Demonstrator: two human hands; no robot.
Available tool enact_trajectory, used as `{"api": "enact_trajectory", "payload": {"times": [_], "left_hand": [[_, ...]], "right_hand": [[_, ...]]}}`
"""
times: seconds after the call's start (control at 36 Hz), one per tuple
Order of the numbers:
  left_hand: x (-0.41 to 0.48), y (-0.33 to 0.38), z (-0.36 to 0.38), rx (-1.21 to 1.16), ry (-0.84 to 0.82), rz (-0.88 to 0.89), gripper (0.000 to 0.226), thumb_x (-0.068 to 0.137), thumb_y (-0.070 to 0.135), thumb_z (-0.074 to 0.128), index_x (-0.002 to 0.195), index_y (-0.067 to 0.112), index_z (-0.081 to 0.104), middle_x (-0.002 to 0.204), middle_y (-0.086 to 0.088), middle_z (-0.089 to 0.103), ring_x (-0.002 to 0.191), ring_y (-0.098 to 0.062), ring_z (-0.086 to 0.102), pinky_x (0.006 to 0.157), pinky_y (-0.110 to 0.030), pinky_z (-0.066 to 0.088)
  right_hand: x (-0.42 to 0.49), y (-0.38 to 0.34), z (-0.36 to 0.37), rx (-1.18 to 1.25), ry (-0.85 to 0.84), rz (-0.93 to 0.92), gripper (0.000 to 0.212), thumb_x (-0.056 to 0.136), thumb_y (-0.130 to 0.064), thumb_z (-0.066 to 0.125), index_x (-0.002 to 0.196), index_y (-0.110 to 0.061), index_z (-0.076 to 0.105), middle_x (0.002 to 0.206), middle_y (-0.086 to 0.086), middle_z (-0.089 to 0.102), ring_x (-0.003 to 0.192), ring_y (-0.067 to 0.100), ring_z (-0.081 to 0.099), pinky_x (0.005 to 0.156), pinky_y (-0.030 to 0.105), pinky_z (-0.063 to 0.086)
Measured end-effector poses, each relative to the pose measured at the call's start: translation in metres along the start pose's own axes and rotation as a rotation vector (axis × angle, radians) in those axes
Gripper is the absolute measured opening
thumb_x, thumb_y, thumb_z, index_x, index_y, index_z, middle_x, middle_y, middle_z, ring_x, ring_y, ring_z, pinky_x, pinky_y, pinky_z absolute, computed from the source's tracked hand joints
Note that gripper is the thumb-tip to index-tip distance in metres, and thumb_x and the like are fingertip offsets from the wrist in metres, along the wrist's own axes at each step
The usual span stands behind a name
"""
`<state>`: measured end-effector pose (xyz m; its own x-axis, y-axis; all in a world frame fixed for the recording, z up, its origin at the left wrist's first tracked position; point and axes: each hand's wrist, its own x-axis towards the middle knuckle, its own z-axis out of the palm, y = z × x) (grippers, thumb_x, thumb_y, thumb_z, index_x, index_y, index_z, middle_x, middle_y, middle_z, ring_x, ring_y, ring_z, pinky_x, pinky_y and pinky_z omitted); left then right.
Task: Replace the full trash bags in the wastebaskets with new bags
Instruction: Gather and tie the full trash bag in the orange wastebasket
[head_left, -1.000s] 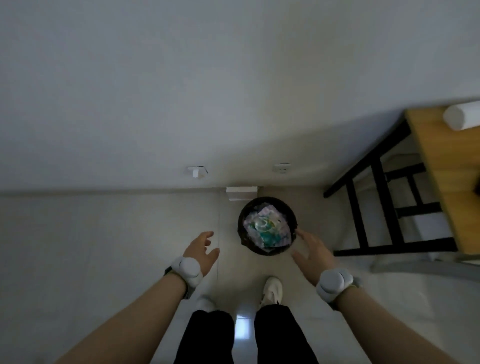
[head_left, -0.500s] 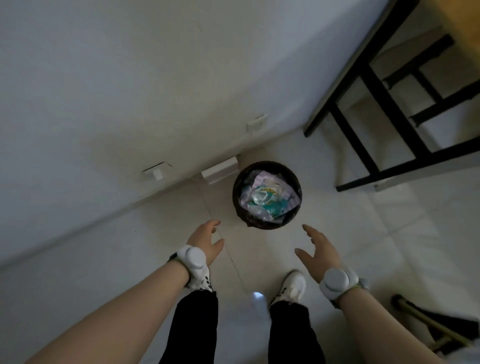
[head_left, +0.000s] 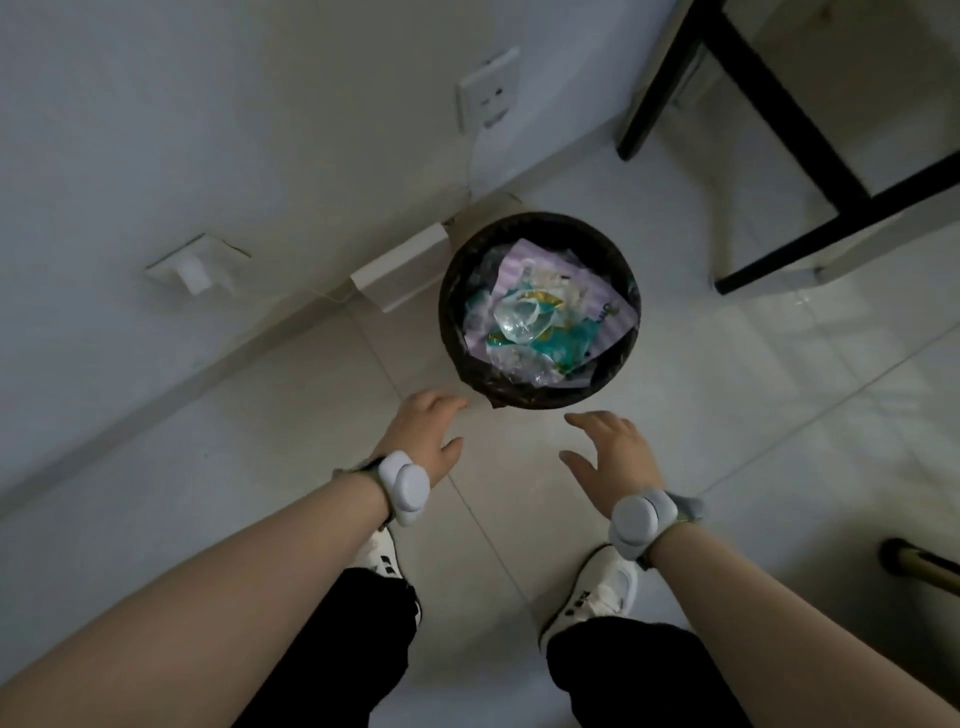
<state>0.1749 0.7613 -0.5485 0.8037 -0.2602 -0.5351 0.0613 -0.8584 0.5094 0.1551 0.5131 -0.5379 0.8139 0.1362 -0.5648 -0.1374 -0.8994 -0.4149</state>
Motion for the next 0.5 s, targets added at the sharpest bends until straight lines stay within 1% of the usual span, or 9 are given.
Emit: {"api": "enact_trajectory", "payload": {"times": [0.06,0.08,0.14,0.19,0.25,0.31,0.39,0.47,0.5], "left_hand": [[0.026,-0.011,0.023,0.114,0.080,0.151,0.056,0.075,0.039,0.048,0.119,0.008,0.060,0.119,-0.019,0.056,0.111,-0.041,0.053,0.096,-0.046,0.042],[0.043,-0.017,0.031,0.167,0.118,0.224,0.057,0.073,0.043,0.046,0.118,0.010,0.060,0.119,-0.018,0.057,0.113,-0.041,0.052,0.097,-0.049,0.041],[0.071,-0.030,0.049,0.264,0.177,0.372,0.054,0.074,0.045,0.048,0.118,0.015,0.058,0.120,-0.013,0.058,0.119,-0.035,0.046,0.100,-0.049,0.037],[0.088,-0.039,0.057,0.303,0.185,0.484,0.050,0.076,0.048,0.051,0.118,0.020,0.054,0.118,-0.008,0.059,0.118,-0.027,0.042,0.102,-0.049,0.035],[0.100,-0.047,0.061,0.318,0.216,0.563,0.047,0.077,0.050,0.052,0.116,0.023,0.054,0.112,-0.004,0.061,0.111,-0.024,0.049,0.102,-0.044,0.035],[0.113,-0.055,0.064,0.279,0.237,0.609,0.042,0.079,0.050,0.054,0.110,0.023,0.059,0.101,0.000,0.065,0.098,-0.020,0.057,0.097,-0.035,0.032],[0.135,-0.063,0.072,0.275,0.337,0.706,0.035,0.079,0.050,0.055,0.099,0.024,0.066,0.091,0.006,0.066,0.090,-0.012,0.053,0.087,-0.029,0.028],[0.151,-0.070,0.083,0.284,0.450,0.810,0.029,0.081,0.051,0.055,0.094,0.028,0.067,0.088,0.009,0.066,0.088,-0.011,0.051,0.083,-0.029,0.026],[0.151,-0.071,0.082,0.266,0.440,0.822,0.027,0.082,0.050,0.056,0.094,0.029,0.067,0.088,0.010,0.066,0.087,-0.010,0.051,0.082,-0.028,0.025]], "right_hand": [[0.016,0.013,0.027,-0.063,0.120,-0.071,0.041,0.084,-0.032,0.065,0.123,-0.019,0.059,0.123,0.004,0.060,0.115,0.031,0.052,0.097,0.042,0.038],[0.029,0.020,0.038,-0.089,0.178,-0.124,0.039,0.081,-0.032,0.068,0.118,-0.019,0.063,0.118,0.003,0.063,0.109,0.033,0.056,0.094,0.043,0.040],[0.051,0.033,0.058,-0.184,0.291,-0.220,0.039,0.076,-0.036,0.068,0.111,-0.020,0.066,0.110,0.001,0.065,0.100,0.032,0.060,0.090,0.044,0.042],[0.066,0.038,0.063,-0.249,0.341,-0.307,0.039,0.075,-0.040,0.066,0.109,-0.021,0.067,0.107,-0.001,0.066,0.097,0.029,0.059,0.090,0.039,0.038],[0.076,0.044,0.063,-0.313,0.404,-0.423,0.038,0.075,-0.043,0.066,0.106,-0.021,0.067,0.104,-0.001,0.066,0.093,0.027,0.059,0.087,0.036,0.033],[0.088,0.050,0.065,-0.344,0.409,-0.512,0.039,0.074,-0.043,0.071,0.107,-0.022,0.066,0.101,-0.002,0.065,0.089,0.026,0.058,0.085,0.035,0.032],[0.111,0.061,0.074,-0.324,0.422,-0.620,0.036,0.076,-0.041,0.070,0.106,-0.021,0.065,0.098,-0.002,0.064,0.087,0.025,0.058,0.081,0.036,0.040],[0.126,0.072,0.083,-0.254,0.463,-0.712,0.029,0.083,-0.038,0.062,0.104,-0.017,0.065,0.095,0.002,0.062,0.084,0.028,0.058,0.075,0.036,0.046],[0.126,0.075,0.083,-0.226,0.467,-0.732,0.028,0.085,-0.036,0.060,0.104,-0.016,0.064,0.095,0.003,0.062,0.084,0.028,0.058,0.074,0.036,0.046]]}}
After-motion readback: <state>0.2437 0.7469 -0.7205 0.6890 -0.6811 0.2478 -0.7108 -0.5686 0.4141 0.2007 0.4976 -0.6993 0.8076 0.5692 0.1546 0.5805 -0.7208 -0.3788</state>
